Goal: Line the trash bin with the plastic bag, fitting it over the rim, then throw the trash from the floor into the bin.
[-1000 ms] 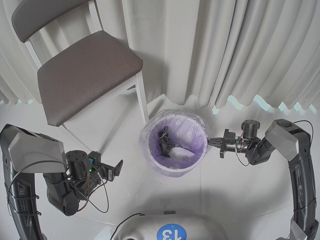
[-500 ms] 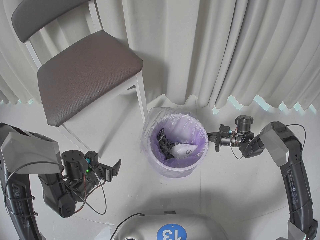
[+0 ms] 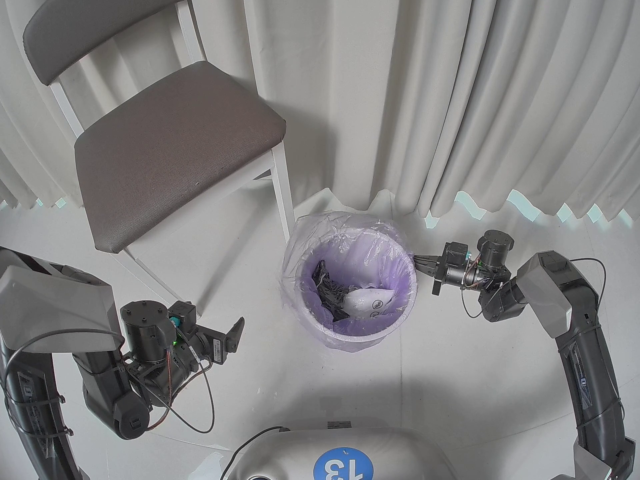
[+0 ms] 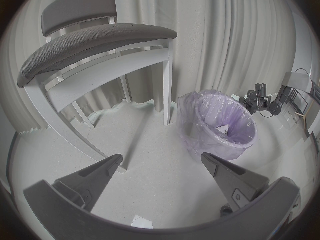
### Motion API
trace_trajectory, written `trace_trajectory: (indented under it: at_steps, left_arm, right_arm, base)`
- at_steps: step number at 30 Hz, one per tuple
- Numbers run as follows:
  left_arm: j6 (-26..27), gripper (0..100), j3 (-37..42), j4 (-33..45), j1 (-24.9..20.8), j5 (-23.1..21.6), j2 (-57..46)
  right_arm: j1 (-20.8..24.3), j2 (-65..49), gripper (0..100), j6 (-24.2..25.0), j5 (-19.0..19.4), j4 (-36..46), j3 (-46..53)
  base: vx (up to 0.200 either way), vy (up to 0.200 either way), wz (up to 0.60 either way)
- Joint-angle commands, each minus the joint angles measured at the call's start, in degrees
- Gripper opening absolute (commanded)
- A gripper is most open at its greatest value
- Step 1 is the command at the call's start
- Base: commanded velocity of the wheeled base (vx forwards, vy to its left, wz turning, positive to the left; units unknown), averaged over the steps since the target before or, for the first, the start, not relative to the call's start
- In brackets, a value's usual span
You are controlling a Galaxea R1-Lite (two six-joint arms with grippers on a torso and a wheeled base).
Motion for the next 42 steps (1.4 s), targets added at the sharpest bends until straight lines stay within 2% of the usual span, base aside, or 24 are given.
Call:
trace_trajectory:
  at_steps: [1,3,4,14,23,31,34,36,38,40,42]
  left_arm:
    - [-1.0,100,0.2,-1.0,-1.7,1.0,-0.1]
    - [-0.9,100,0.2,-1.0,-1.8,1.2,-0.3]
    - [-0.9,100,0.2,-1.0,-1.8,1.2,-0.6]
    - [-0.2,100,0.3,-1.0,-1.8,2.1,-0.7]
    - [-0.3,100,-1.7,-1.0,-2.2,2.1,-0.4]
    - [-1.0,100,-12.4,-1.0,-3.2,2.0,3.0]
    - [-1.3,100,-18.6,-1.0,-3.2,2.1,7.4]
    - [-2.3,100,-22.3,-0.4,-3.3,2.1,10.1]
    - [-3.7,100,-24.9,0.7,-3.4,2.1,11.2]
    - [-5.0,100,-26.6,2.4,-3.4,2.1,11.7]
    - [-5.7,100,-27.6,3.9,-3.4,2.2,11.9]
  right_arm:
    - [0.2,2.9,0,4.2,0.4,-3.5,0.2]
    - [0.2,3.1,0,4.2,0.4,-3.5,0.2]
    - [0.2,3.4,100,4.2,0.4,-3.4,0.2]
    - [-0.5,3.1,100,4.8,0.5,-2.3,0.2]
    - [-4.1,-0.3,100,4.4,0.5,-2.9,0.5]
    - [-6.5,-2.2,100,5.1,0.3,-5.8,0.2]
    - [-8.9,-2.7,100,8.4,-1.2,-10.7,1.3]
    - [-9.9,-4.1,100,13.7,-3.8,-16.8,4.9]
    - [-10.1,-5.1,100,18.1,-4.0,-22.1,9.5]
    - [-10.1,-5.6,100,20.3,-4.0,-25.0,12.4]
    - [-9.7,-5.5,100,20.5,-4.0,-25.7,13.9]
  base:
    - [0.000,0.000,0.00]
    - [0.000,0.000,0.00]
    - [0.000,0.000,0.00]
    - [0.000,0.000,0.00]
    - [0.000,0.000,0.00]
    - [0.000,0.000,0.00]
    - [0.000,0.000,0.00]
    - [0.000,0.000,0.00]
    - [0.000,0.000,0.00]
    - [0.000,0.000,0.00]
    - [0.000,0.000,0.00]
